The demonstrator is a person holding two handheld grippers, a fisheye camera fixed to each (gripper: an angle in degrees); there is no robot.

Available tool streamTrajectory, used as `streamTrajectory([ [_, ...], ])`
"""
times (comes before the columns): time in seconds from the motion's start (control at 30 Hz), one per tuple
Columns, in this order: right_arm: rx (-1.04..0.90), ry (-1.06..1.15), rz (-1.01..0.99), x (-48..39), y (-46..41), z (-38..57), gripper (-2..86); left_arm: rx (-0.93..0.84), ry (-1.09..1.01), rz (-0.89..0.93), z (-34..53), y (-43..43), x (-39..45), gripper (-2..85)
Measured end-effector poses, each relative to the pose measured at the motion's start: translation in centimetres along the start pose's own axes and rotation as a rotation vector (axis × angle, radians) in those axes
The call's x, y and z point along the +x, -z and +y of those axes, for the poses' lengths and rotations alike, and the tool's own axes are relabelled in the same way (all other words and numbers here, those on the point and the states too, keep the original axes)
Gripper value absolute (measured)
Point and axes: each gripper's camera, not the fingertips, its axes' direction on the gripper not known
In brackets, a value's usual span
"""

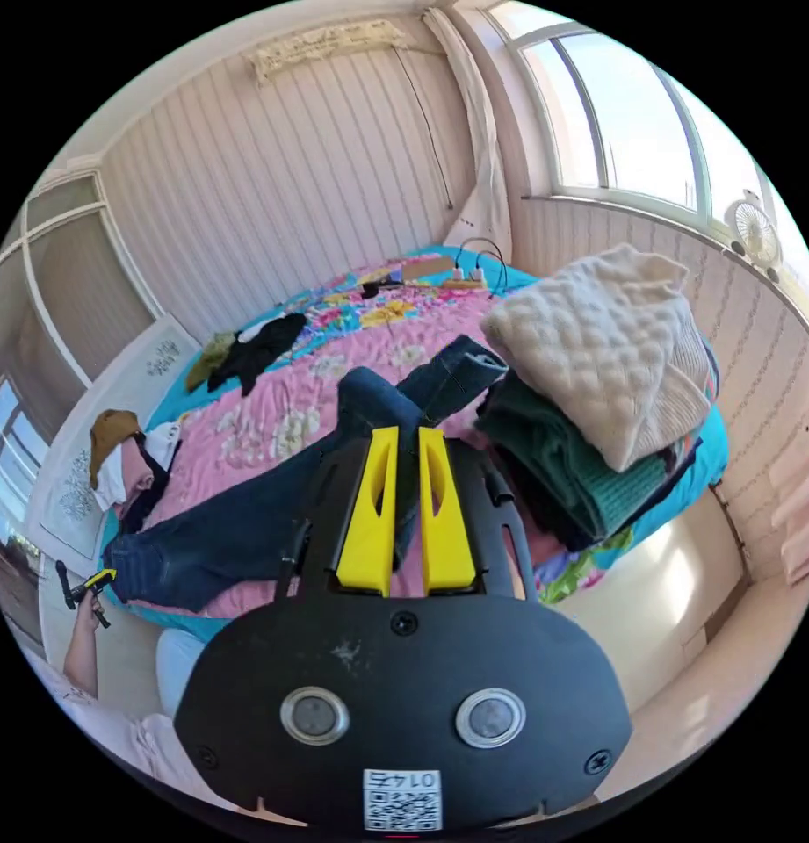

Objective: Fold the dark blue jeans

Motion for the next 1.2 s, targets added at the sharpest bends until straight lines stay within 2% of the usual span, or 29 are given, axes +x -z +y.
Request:
streamTrajectory([
  [0.07,0.012,0.003,0.123,-0.5,-0.2,1.4,2.7,-0.056,0.042,0.027,1.4,-1.2,-0.9,6.2],
  [0.17,0.043,0.091,0.195,-3.1,0.6,2.2,4.0,0.045,0.027,-0.050,2.3,0.7,-1.3,6.2],
  [0.33,0.037,0.350,0.081,-11.8,-1.8,1.6,9.2,0.186,0.013,-0.122,-0.2,3.1,-2.3,6.9],
  [0.43,-0.028,0.497,-0.087,-19.0,-5.9,2.0,11.2,0.193,0.089,-0.120,-2.6,1.8,-4.3,10.4],
  [0.6,-0.199,0.772,-0.371,-33.9,-13.8,5.5,12.2,-0.009,0.238,0.089,-4.6,-3.7,-8.5,11.4],
  [0.67,-0.243,0.842,-0.452,-38.7,-15.8,6.8,12.2,0.052,0.263,0.115,-3.7,-3.2,-9.7,9.1],
  [0.8,-0.326,1.033,-0.583,-49.4,-19.0,9.4,11.6,0.198,0.185,0.227,-0.8,1.3,-11.1,5.0],
  [0.9,-0.336,1.169,-0.631,-56.5,-20.0,10.9,11.2,0.297,0.123,0.319,2.7,6.0,-11.3,4.0],
  [1.03,-0.359,1.262,-0.679,-63.3,-21.2,13.1,11.6,0.282,0.042,0.340,8.8,9.4,-10.9,2.3],
  [1.13,-0.447,1.282,-0.613,-66.9,-24.6,15.8,12.6,0.161,0.155,0.376,13.9,7.9,-11.7,1.1],
  [1.2,-0.621,1.281,-0.511,-68.1,-28.1,18.3,10.9,0.135,0.288,0.458,16.7,6.4,-12.7,0.5],
])
